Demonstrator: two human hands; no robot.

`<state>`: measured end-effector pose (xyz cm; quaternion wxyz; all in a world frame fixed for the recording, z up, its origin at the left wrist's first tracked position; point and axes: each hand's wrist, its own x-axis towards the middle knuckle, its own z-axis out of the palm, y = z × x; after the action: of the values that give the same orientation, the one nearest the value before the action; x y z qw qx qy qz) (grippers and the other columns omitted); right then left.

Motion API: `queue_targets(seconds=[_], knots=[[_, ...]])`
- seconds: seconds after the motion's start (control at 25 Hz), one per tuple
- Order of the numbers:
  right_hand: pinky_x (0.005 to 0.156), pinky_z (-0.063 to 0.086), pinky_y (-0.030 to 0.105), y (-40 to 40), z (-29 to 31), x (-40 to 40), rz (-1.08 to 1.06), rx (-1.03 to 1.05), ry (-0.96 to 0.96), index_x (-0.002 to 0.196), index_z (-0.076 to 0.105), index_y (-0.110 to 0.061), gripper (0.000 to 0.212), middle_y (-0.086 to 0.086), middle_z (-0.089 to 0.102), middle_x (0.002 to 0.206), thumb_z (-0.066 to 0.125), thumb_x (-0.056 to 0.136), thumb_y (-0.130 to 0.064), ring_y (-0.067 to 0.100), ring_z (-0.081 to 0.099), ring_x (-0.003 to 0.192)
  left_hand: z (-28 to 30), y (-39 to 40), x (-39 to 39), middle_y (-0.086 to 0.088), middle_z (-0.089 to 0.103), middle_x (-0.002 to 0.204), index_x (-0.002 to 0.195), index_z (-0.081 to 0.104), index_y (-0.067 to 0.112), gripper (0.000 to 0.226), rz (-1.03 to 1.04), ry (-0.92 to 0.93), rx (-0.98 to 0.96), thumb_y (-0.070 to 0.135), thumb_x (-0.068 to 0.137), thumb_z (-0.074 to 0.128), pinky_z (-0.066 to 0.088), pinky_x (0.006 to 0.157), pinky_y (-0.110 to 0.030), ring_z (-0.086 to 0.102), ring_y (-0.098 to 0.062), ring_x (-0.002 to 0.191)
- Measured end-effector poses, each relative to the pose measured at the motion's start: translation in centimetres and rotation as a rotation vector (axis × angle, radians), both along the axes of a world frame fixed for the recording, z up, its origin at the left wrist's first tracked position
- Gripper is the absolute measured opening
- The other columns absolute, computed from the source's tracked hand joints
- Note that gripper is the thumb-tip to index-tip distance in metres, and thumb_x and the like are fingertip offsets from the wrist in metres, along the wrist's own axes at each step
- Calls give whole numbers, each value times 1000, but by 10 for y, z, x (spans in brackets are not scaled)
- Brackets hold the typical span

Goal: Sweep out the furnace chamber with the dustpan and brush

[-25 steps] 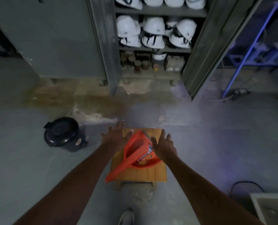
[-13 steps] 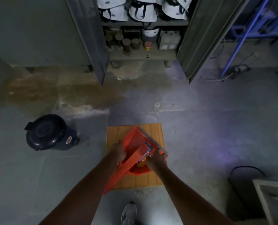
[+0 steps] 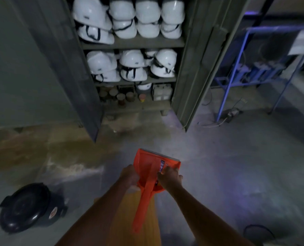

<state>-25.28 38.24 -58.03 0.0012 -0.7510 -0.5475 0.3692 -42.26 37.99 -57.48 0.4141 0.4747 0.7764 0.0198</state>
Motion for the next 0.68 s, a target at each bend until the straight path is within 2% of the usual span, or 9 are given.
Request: queue_targets(seconds=[0.12, 0.2, 0.24, 0.28, 0.4, 0.44, 0.52, 0.6, 0.68], knots=[[114, 31, 47, 82, 49, 38, 47, 69, -5, 129, 60, -16, 51, 12, 63, 132, 53, 92, -50, 32, 53, 129, 52, 67, 43, -16, 71, 128, 122, 72, 7, 34, 46, -55, 72, 23, 92, 69, 58, 88, -30, 70, -23, 116], [111, 34, 46, 139, 85, 66, 86, 136, 17, 124, 65, -17, 54, 9, 67, 126, 54, 88, -56, 31, 57, 125, 92, 112, 78, -21, 69, 128, 115, 72, 5, 21, 142, -161, 136, 14, 97, 64, 58, 62, -21, 78, -12, 82], [105, 39, 42, 167, 104, 80, 102, 174, 31, 119, 67, -18, 54, 8, 70, 121, 54, 86, -59, 30, 61, 121, 108, 137, 94, -23, 68, 129, 118, 70, 3, 21, 209, -215, 180, 10, 99, 62, 53, 55, -16, 73, -2, 59], [94, 42, 37, 195, 122, 95, 113, 205, 51, 114, 70, -18, 54, 6, 72, 115, 55, 84, -61, 29, 66, 115, 123, 161, 111, -22, 66, 131, 120, 69, 3, 22, 250, -233, 229, 11, 101, 60, 50, 58, -16, 67, 1, 52], [78, 38, 28, 278, 173, 137, 175, 238, 76, 106, 73, -18, 53, 4, 76, 101, 62, 81, -63, 24, 71, 99, 168, 237, 146, -22, 67, 130, 124, 68, 0, 26, 315, -268, 341, 10, 100, 62, 56, 89, -34, 67, -18, 98], [77, 43, 27, 305, 188, 149, 208, 248, 82, 103, 74, -18, 50, 4, 76, 98, 65, 81, -62, 23, 72, 95, 184, 259, 155, -26, 66, 128, 125, 66, -5, 28, 357, -337, 368, 2, 99, 62, 56, 93, -41, 65, -22, 101], [85, 52, 28, 366, 224, 165, 273, 277, 91, 105, 76, -20, 50, 4, 76, 104, 68, 81, -63, 22, 72, 100, 218, 307, 168, -30, 68, 119, 126, 62, -10, 28, 395, -382, 419, -7, 99, 58, 57, 90, -47, 66, -18, 87], [103, 50, 36, 427, 263, 170, 321, 343, 80, 118, 74, -22, 57, 3, 73, 121, 70, 80, -64, 24, 67, 117, 247, 355, 176, -28, 70, 112, 125, 63, -9, 26, 397, -431, 470, -4, 101, 54, 57, 91, -51, 69, -8, 70], [110, 46, 41, 486, 298, 167, 357, 419, 98, 119, 74, -24, 54, 1, 72, 122, 71, 81, -62, 25, 65, 121, 282, 402, 177, -25, 75, 98, 118, 68, -4, 22, 387, -494, 478, 2, 102, 54, 60, 85, -53, 73, -23, 73]])
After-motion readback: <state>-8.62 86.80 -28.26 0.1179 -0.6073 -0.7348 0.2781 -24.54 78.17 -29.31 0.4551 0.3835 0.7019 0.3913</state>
